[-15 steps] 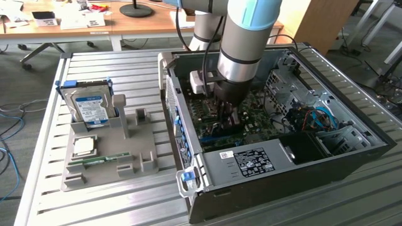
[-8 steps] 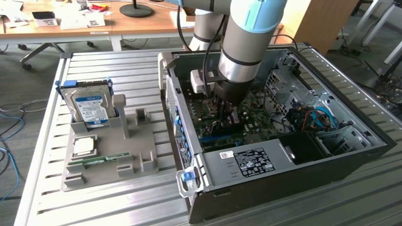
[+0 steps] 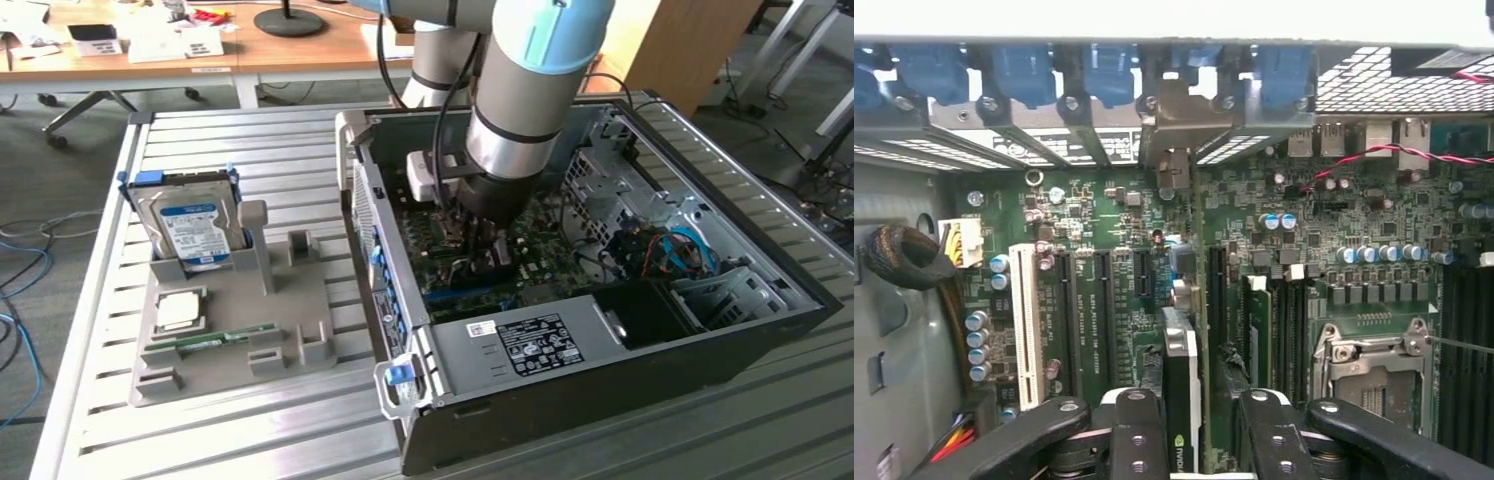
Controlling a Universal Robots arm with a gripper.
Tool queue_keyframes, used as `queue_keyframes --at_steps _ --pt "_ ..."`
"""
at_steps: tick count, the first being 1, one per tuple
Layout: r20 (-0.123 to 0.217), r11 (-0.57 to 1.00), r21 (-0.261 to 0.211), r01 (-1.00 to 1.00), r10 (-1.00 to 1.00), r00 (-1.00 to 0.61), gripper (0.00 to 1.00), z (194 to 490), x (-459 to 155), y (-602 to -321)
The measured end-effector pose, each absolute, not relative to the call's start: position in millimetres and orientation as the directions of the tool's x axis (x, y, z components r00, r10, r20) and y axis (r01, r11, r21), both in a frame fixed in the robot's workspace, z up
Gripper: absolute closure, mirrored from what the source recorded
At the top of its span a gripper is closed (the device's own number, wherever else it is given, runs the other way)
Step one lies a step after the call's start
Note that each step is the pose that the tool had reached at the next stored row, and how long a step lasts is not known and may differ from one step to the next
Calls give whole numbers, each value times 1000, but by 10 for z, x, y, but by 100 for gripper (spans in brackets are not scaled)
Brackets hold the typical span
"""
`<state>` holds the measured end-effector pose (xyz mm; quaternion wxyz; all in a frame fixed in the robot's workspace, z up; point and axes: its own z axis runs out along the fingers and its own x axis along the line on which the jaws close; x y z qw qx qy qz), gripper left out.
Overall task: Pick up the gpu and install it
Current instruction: 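Insert the gpu into the slot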
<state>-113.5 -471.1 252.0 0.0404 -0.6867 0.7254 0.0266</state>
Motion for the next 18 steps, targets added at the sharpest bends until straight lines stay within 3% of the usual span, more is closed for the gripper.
queue_keyframes --at_steps 18 --pt "-95 56 -17 -998 -994 -54 66 2520 -1135 -4737"
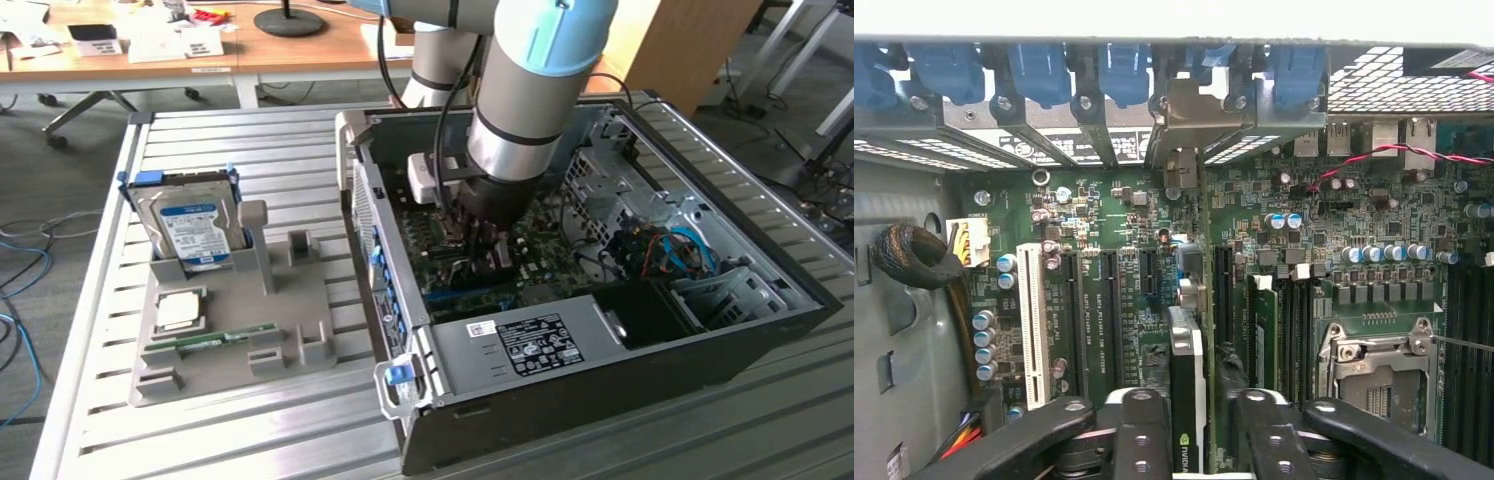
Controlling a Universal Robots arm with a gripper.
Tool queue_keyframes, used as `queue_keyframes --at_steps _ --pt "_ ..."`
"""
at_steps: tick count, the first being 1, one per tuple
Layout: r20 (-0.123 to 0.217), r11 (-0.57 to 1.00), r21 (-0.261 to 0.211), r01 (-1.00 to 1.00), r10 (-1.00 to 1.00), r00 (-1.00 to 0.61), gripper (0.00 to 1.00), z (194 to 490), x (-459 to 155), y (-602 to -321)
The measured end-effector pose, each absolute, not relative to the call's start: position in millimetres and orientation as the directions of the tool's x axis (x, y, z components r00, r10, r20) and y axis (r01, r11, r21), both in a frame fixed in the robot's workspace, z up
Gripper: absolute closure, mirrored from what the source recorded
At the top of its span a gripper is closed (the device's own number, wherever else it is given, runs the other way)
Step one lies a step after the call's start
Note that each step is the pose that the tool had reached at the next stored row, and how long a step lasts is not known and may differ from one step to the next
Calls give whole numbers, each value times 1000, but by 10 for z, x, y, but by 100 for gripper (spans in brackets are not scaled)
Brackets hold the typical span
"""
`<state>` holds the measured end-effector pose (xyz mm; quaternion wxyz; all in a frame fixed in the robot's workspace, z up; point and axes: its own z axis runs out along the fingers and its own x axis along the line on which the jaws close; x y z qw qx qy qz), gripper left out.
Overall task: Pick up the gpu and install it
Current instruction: 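Insert the gpu into the slot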
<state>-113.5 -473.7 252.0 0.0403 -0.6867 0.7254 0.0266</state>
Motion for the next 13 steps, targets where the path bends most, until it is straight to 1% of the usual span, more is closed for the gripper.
queue_keyframes --at_steps 1,2,13 --pt "-94 55 -17 -998 -994 -54 67 2521 -1135 -4738" --pt "-95 55 -17 -998 -994 -54 73 2521 -1135 -4738" --pt "-95 56 -17 -998 -994 -54 73 2519 -1135 -4738"
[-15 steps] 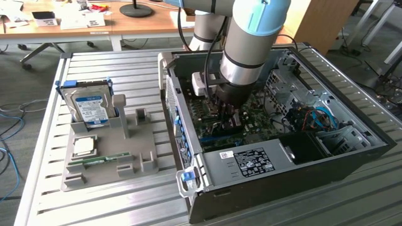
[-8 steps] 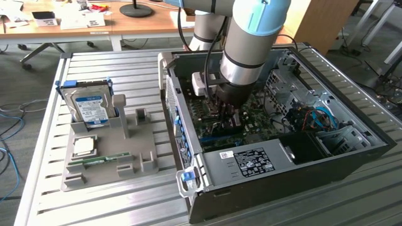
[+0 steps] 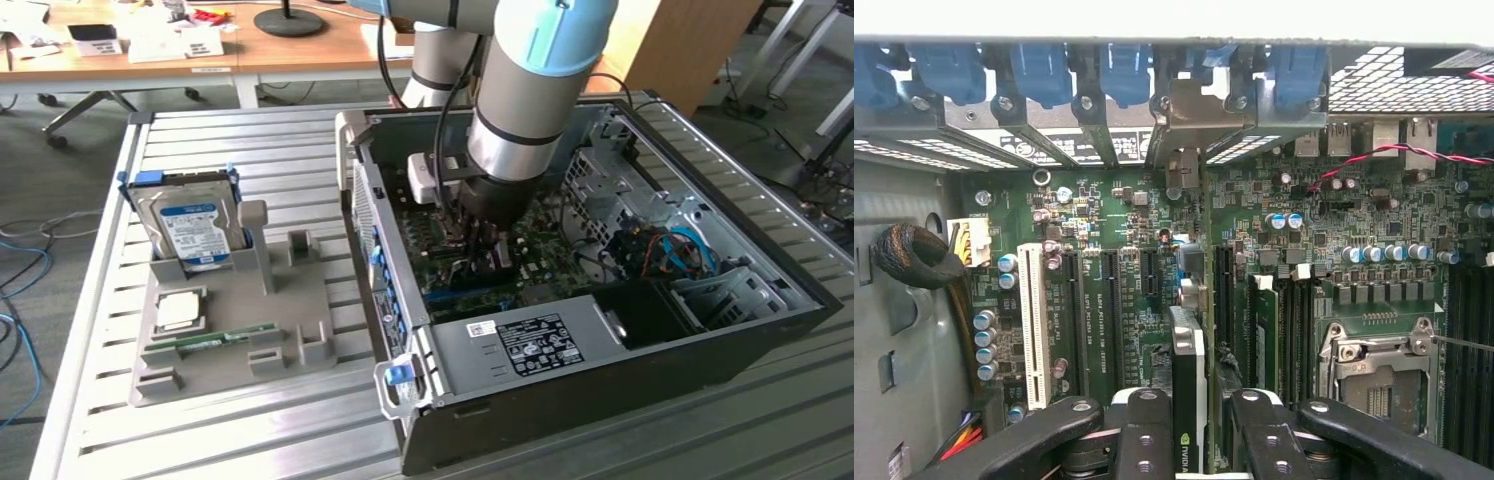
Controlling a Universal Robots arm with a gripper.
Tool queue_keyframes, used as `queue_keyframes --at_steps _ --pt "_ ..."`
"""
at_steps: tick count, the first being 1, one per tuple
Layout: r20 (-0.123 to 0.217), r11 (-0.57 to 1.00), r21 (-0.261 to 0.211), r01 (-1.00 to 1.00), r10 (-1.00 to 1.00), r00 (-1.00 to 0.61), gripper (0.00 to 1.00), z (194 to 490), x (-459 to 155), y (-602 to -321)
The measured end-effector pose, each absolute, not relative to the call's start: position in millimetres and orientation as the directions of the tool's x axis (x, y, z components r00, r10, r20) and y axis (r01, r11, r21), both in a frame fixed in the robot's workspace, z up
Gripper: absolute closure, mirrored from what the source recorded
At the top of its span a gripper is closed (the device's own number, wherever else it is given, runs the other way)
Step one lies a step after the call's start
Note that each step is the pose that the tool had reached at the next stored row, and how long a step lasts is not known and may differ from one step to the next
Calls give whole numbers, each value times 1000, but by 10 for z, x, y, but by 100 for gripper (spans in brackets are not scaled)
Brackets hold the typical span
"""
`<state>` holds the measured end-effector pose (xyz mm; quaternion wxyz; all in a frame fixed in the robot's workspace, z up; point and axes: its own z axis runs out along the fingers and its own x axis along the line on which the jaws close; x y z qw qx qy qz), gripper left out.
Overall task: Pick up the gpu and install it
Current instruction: 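Insert the gpu into the slot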
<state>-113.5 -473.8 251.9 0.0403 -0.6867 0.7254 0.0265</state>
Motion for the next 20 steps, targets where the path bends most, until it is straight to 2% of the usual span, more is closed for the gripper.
queue_keyframes --at_steps 20 --pt "-95 56 -17 -998 -994 -54 73 2466 -1165 -4734"
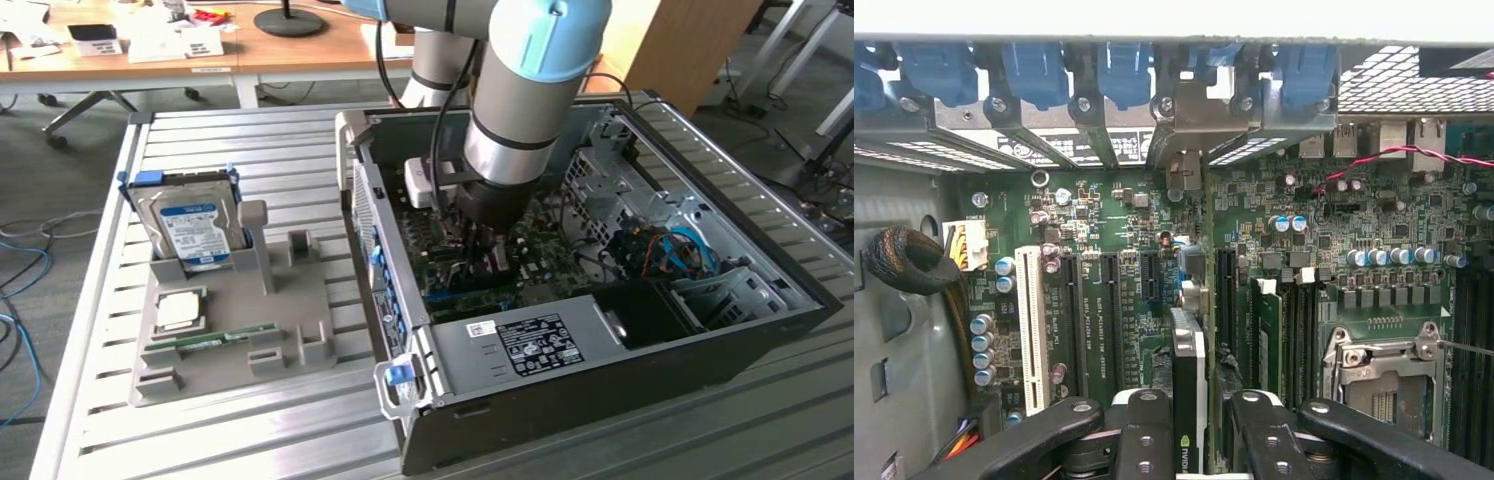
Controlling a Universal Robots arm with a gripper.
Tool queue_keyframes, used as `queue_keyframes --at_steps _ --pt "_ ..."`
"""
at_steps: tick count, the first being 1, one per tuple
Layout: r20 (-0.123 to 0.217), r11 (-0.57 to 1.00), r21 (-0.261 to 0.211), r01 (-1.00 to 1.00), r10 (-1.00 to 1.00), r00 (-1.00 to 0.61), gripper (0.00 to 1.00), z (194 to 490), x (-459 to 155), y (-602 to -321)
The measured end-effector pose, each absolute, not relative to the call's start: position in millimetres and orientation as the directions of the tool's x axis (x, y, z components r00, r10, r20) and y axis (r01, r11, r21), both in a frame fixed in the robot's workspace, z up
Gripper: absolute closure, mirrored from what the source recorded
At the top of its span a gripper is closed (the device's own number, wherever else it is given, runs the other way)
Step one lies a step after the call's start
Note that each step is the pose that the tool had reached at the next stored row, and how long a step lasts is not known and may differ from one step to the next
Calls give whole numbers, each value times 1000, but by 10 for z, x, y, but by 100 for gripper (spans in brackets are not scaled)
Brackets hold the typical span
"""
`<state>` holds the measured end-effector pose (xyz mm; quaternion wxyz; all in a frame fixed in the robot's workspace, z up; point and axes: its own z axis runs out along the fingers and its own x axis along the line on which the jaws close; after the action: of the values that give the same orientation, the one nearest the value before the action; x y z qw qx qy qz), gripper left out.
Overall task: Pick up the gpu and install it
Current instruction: 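Insert the gpu into the slot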
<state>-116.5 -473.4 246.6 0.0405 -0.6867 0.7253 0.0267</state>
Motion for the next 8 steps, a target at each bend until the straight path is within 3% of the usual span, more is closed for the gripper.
queue_keyframes --at_steps 4,8 --pt "-96 56 -17 -998 -994 -55 72 2463 -1170 -4733" --pt "-95 56 -17 -998 -994 -54 55 2466 -1165 -4734"
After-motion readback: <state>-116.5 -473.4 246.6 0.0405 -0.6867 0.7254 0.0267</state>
